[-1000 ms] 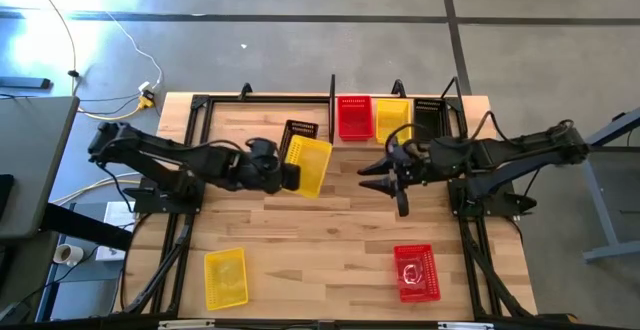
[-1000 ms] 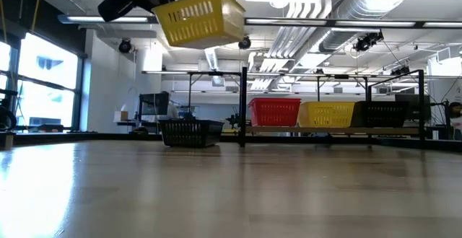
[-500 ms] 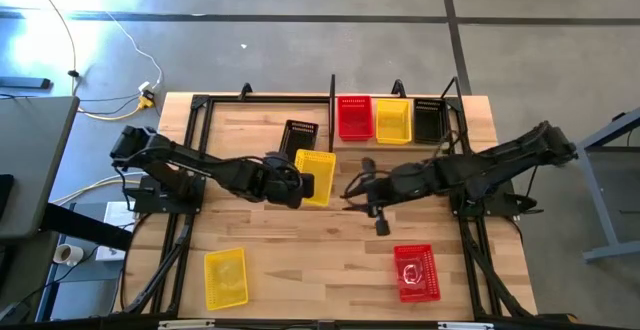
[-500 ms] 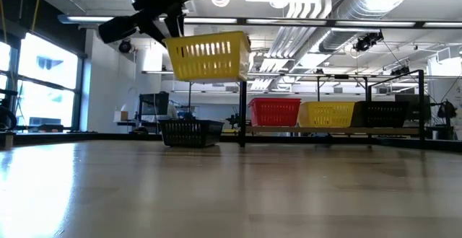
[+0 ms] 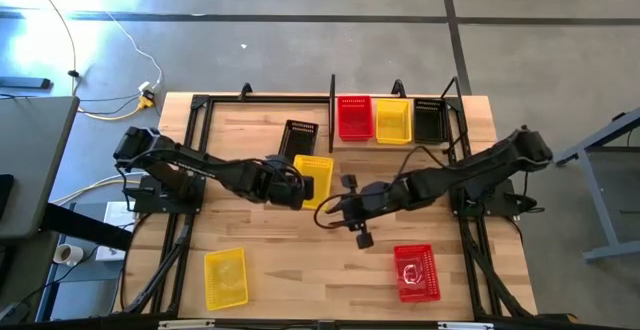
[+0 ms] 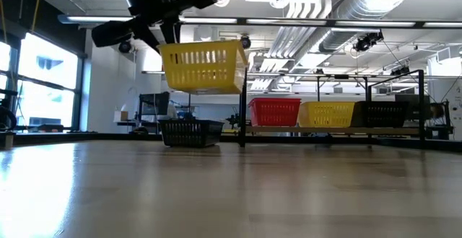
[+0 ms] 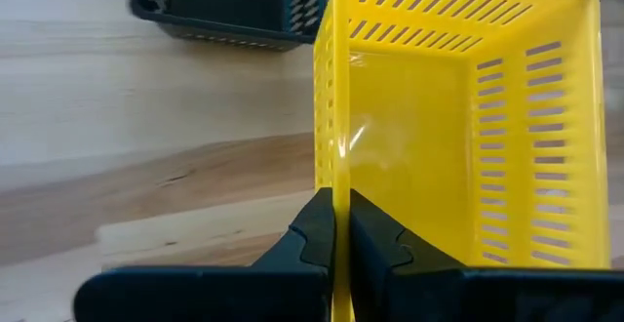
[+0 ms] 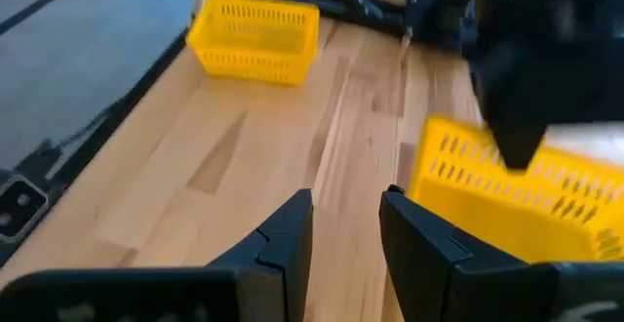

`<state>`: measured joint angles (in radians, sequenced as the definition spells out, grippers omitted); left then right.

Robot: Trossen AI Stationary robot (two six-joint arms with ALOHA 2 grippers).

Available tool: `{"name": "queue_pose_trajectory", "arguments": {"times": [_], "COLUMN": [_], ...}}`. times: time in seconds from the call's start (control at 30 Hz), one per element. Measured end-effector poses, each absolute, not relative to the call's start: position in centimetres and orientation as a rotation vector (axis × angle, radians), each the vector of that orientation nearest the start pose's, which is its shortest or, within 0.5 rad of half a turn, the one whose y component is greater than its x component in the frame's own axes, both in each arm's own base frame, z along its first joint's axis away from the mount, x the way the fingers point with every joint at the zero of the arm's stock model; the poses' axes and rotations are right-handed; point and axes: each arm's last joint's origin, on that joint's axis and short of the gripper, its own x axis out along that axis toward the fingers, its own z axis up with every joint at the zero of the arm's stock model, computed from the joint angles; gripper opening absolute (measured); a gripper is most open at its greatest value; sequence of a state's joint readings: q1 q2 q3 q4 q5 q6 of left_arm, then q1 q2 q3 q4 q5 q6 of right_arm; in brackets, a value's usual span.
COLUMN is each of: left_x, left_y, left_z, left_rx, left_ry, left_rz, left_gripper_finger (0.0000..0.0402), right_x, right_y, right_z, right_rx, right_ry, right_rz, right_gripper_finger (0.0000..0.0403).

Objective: Stack baskets on shelf by color
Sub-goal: Stack the top yellow bin on top of the yellow bin on the shelf

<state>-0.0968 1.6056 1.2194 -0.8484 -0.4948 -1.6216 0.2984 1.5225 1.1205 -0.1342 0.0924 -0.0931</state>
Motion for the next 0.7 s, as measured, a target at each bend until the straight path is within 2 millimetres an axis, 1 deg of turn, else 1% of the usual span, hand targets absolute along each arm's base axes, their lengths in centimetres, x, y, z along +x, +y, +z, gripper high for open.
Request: {"name": "queue_pose_trajectory", "arguments": {"times": [0.13, 0.27, 0.43, 0.5, 0.63, 0.7], "left_x": [30.6, 30.5, 30.5, 30.5, 30.6, 30.6], "left_y": [-1.3, -1.3, -1.3, -1.3, -1.4, -1.4], "left_z": [24.1, 24.1, 24.1, 24.1, 24.1, 24.1], "left_rx": [-1.043, -1.041, -1.049, -1.054, -1.059, -1.064], "left_ry": [0.647, 0.661, 0.668, 0.672, 0.668, 0.672], "left_rz": [1.176, 1.181, 1.175, 1.172, 1.165, 1.159], "left_gripper_finger": [0.0, 0.0, 0.0, 0.0, 0.0001, 0.0001], "right_x": [34.0, 35.7, 37.5, 38.1, 38.8, 38.8], "right_y": [10.1, 9.9, 9.9, 10.0, 9.8, 9.8], "right_z": [29.1, 29.2, 27.7, 27.2, 26.0, 25.9], "right_rx": [-0.241, -0.257, -0.292, -0.296, -0.329, -0.335], "right_ry": [0.525, 0.587, 0.69, 0.703, 0.743, 0.746], "right_rz": [0.232, 0.222, 0.215, 0.214, 0.134, 0.118], "right_gripper_finger": [0.0108, 0.0108, 0.0108, 0.0108, 0.0108, 0.0108]}}
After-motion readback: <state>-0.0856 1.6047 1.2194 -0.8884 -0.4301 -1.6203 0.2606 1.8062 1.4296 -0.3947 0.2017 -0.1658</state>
